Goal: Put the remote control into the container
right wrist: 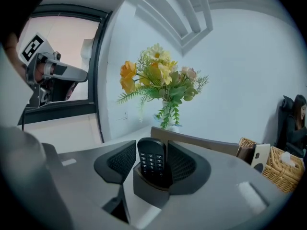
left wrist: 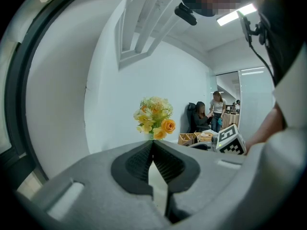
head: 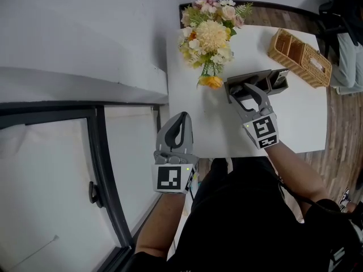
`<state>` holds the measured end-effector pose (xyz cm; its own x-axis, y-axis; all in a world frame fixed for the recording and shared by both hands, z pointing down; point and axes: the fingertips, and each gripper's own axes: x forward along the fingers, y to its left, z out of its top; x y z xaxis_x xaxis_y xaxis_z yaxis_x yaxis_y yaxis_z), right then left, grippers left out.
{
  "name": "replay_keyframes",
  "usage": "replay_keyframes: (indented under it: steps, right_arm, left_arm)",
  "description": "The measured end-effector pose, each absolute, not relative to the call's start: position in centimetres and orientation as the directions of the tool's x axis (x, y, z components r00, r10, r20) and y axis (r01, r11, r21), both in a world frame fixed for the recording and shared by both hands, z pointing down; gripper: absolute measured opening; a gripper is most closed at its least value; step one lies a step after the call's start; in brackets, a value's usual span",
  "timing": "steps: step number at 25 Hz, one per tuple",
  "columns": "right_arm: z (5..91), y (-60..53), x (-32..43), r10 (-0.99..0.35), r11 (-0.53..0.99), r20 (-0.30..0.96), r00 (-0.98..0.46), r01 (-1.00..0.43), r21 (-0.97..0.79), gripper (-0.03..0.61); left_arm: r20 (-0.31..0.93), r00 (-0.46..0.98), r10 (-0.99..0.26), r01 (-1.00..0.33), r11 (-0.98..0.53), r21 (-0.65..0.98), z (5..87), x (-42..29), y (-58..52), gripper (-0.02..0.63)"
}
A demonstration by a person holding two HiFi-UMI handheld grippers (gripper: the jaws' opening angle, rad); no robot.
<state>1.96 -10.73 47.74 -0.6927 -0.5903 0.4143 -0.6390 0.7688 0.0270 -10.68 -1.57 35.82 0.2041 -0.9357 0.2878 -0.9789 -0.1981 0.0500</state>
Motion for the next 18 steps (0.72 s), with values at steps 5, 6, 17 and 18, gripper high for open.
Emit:
replay_keyframes:
  steps: [5,6,17,18]
  right_arm:
    - [46.5,-10.7,2.2,-0.599,0.767,0.396,-0.696,-0.640,0.037,0.210]
    - [46.2,-10.6,2.3,-0.602,0.766,0.392,-0.696,-0.641,0.038,0.210]
    - [42.0,-10.7,5.6,-0.661,0.724,0.333,-0.672,-0.688,0.048,0.199]
    - [41.2,-11.0,6.2,-0.674,0.714,0.322,-0.665,-0.698,0.053,0.198]
  left_arm:
    - [0.271,0.213,-0.939,-0.977,-0.209,0.044,35.0,-10.4,-1.6,0.000]
    - [0.268,0.215,-0.939,-0.976,-0.212,0.042,34.9,-10.3,-1.6,0.000]
    - [0.205,0.264,-0.942,-0.963,-0.270,-0.001,31.5,-8.6,-2.0,0.000]
    - [0.196,0.272,-0.942,-0.960,-0.280,-0.010,31.2,-8.3,-2.0,0.000]
